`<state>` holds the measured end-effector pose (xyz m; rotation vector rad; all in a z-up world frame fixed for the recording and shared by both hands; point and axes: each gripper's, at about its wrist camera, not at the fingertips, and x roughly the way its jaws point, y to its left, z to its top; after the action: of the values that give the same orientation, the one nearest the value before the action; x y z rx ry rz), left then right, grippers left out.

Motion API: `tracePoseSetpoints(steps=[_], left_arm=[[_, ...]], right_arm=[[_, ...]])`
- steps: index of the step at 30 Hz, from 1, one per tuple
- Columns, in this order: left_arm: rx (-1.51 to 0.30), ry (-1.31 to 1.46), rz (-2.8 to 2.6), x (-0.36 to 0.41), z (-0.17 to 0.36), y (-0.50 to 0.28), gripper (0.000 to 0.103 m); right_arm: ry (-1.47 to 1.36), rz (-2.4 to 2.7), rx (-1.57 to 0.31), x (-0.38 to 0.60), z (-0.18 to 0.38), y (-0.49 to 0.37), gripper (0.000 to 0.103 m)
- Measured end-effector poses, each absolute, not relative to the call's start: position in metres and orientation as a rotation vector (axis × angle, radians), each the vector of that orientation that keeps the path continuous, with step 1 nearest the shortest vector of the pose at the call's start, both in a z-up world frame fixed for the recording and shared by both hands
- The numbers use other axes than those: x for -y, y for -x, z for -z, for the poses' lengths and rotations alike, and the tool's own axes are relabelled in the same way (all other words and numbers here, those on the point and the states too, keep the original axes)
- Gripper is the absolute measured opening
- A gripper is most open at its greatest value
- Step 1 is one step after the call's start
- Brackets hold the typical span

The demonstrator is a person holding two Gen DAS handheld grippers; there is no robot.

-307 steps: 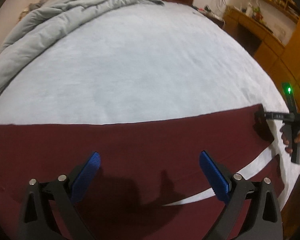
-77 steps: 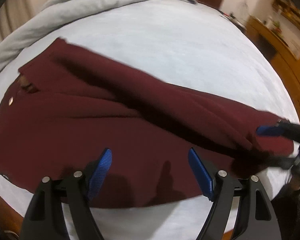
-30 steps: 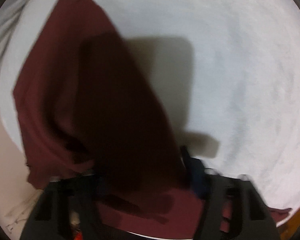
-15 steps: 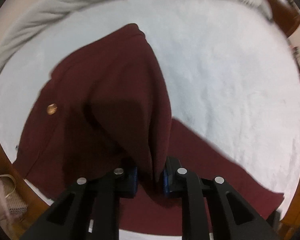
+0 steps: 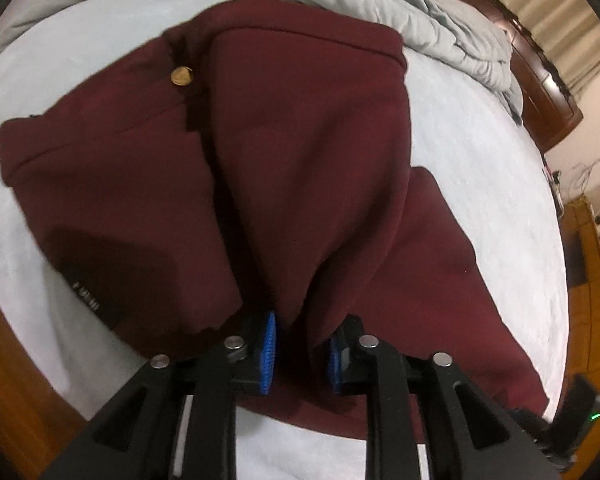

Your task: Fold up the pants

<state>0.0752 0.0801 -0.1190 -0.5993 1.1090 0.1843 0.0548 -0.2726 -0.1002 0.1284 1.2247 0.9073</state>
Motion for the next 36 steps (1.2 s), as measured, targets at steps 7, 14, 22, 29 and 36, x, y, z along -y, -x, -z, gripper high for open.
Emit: tracePoseSetpoints(steps=[7, 14, 22, 29, 36], left_arm=[[-1.112, 0.633, -0.105, -0.12, 0.1, -0.07, 0.073], [-0.973, 0.469, -0.306, -0.169, 0.084, -0.045, 0.076], [-1.016, 0.539, -0.255, -0.198, 0.116, -0.053, 0.073], [-0.949, 0.631, -0.208, -0.241, 0.087, -0.018, 0.071], [-0.774, 0.824, -0.134, -0.259, 0.067, 0.019, 0.071]], right_arm=[[-0.122, -1.02, -1.2, 0.183, 0.066, -0.101, 0.062], [-0.318, -1.104, -1.288, 0.061, 0.079, -0.177, 0.062], [-0.36, -0.993, -1.456, -0.015, 0.133, -0.235, 0.063], [-0.365, -1.122, -1.346, -0.03, 0.113, -0.227, 0.021], [-0.306, -1.461, -1.189, -0.079, 0.055, -0.16, 0.02]])
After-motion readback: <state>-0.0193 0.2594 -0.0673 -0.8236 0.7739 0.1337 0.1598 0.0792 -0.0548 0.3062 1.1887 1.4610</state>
